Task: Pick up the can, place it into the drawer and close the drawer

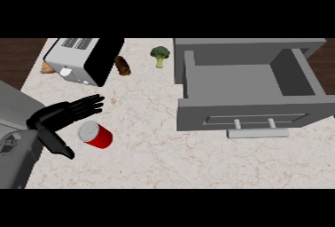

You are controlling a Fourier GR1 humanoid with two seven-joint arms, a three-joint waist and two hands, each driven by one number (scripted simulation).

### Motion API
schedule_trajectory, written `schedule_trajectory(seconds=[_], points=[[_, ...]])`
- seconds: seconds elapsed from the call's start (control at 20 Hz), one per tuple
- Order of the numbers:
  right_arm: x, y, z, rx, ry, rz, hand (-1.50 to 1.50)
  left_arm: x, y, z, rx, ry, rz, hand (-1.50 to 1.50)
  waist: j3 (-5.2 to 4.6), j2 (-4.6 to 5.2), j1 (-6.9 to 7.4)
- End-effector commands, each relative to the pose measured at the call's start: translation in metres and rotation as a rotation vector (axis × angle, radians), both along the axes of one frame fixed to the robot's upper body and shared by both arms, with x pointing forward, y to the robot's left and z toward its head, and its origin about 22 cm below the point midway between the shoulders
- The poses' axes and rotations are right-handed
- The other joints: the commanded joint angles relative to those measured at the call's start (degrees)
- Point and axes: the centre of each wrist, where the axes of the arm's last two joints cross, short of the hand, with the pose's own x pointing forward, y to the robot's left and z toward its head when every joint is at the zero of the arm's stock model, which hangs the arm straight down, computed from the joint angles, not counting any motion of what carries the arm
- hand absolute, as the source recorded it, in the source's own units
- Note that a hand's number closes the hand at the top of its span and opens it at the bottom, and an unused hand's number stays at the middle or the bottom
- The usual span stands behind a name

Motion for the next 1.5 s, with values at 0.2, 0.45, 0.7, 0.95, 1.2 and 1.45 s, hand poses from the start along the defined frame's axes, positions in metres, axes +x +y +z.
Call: schedule_trajectory(seconds=[0.2,0.45,0.7,0.95,1.2,1.45], points=[[-0.008,0.01,-0.003,-0.007,-0.003,0.007,-1.5,-0.019,-0.009,-0.041,-0.07,0.006,-0.059,-1.5,-0.08,0.18,-0.54],[-0.005,-0.003,0.003,-0.005,-0.001,0.012,-1.5,-0.005,0.002,-0.037,-0.079,0.031,-0.027,-1.5,-0.04,0.21,-0.54],[-0.006,0.002,-0.005,0.013,-0.02,0.004,-1.5,-0.012,-0.006,-0.054,-0.069,0.061,-0.042,-1.5,-0.06,0.29,-0.74],[-0.001,-0.012,0.009,0.0,0.002,0.011,-1.5,-0.006,-0.031,-0.064,-0.078,0.08,-0.059,-1.5,-0.02,0.19,-0.42],[-0.012,-0.004,-0.001,0.017,0.0,0.014,-1.5,-0.008,-0.031,-0.072,-0.11,0.128,-0.036,-1.5,-0.03,0.24,-1.05],[-0.012,-0.005,0.0,0.016,0.011,0.03,-1.5,-0.005,-0.049,-0.075,-0.14,0.194,-0.14,1.5,0.04,0.03,-0.35]])
